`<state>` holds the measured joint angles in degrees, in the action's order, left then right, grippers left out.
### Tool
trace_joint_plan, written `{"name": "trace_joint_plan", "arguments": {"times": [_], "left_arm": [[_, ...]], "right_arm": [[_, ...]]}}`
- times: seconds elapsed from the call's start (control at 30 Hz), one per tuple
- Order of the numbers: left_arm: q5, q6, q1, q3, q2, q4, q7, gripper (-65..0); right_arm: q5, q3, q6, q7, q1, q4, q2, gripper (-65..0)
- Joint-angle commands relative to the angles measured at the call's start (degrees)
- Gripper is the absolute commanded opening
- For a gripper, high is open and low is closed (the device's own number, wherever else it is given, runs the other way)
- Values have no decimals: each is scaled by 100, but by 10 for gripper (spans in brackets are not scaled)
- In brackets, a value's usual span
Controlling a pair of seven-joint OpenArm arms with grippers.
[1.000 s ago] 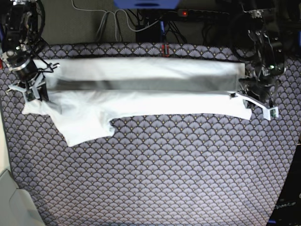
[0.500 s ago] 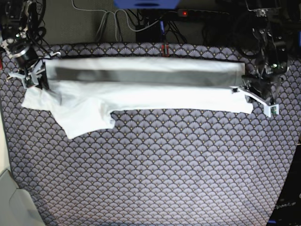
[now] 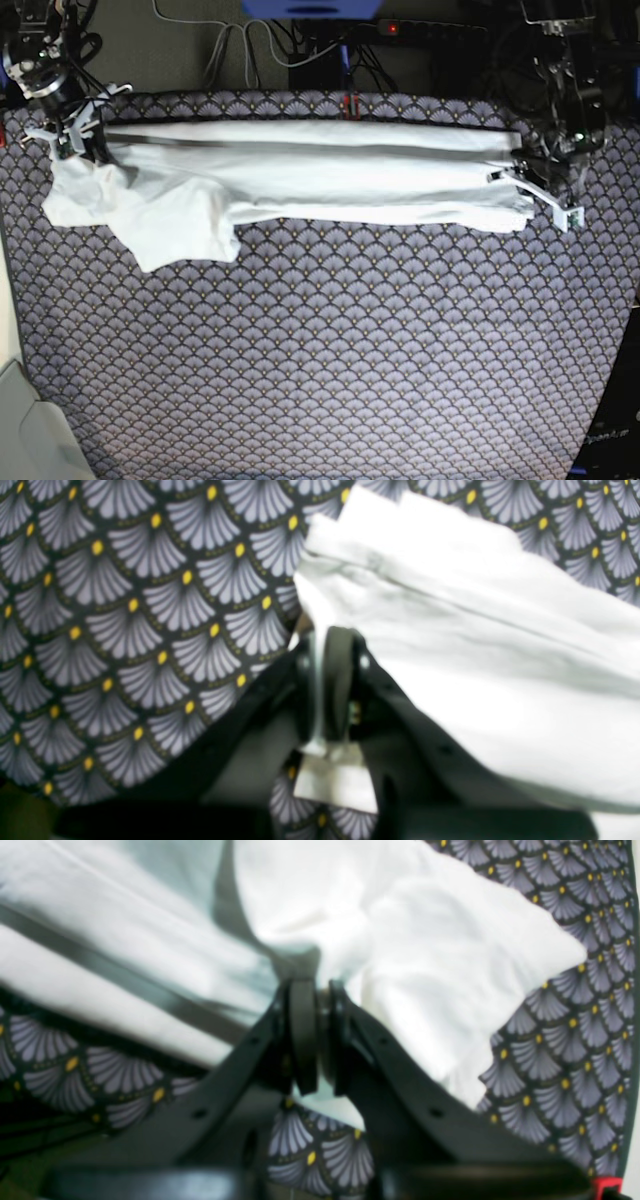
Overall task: Fold the T-shirt properly
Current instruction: 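Lower the folded hem onto the shirt and open both grippers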
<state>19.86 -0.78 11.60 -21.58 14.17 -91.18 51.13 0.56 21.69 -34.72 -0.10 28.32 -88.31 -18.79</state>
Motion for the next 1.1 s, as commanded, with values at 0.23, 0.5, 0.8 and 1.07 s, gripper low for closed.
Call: {"name": "trace_joint_plan", "arguments": {"times": [0.23,0.5,0.8,1.07], "left_arm": [[-82,47,-197,158,99,296,-54,-645],[-65,47,-206,572,99,243,-1,-470],[-47,47,-179,668,99,225,-1,-159],[-56,47,-179,668,99,234,7,-159]], "right_arm": [[-51,24,39,58,21,97,-113,-645],[-43,50,39,14,21,97,-113,-579],[-43,68,39,-531,285,-167,-236,-273],[-43,455,39,-540,426,-237,-288,-269]]}}
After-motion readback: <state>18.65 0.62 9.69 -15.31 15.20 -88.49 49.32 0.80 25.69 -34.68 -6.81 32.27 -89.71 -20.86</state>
